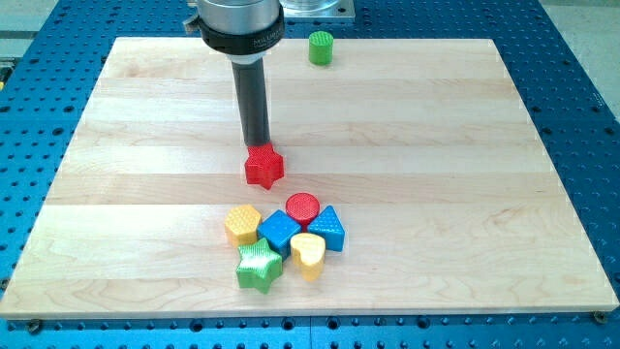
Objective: Slide the green circle diagonally to the red star
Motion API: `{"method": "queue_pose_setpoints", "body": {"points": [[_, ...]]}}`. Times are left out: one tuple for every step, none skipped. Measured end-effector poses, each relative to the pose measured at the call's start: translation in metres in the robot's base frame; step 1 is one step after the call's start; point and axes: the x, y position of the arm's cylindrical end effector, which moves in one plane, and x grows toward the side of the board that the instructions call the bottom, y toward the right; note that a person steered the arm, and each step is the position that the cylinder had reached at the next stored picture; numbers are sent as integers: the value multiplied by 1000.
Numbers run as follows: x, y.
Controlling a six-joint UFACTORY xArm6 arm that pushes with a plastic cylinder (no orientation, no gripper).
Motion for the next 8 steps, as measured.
{"method": "queue_pose_setpoints", "body": {"points": [[50, 23], [48, 25], [9, 8], [-81, 83], [-178, 144], [-230, 128], [-189, 60], [-162, 34]]}}
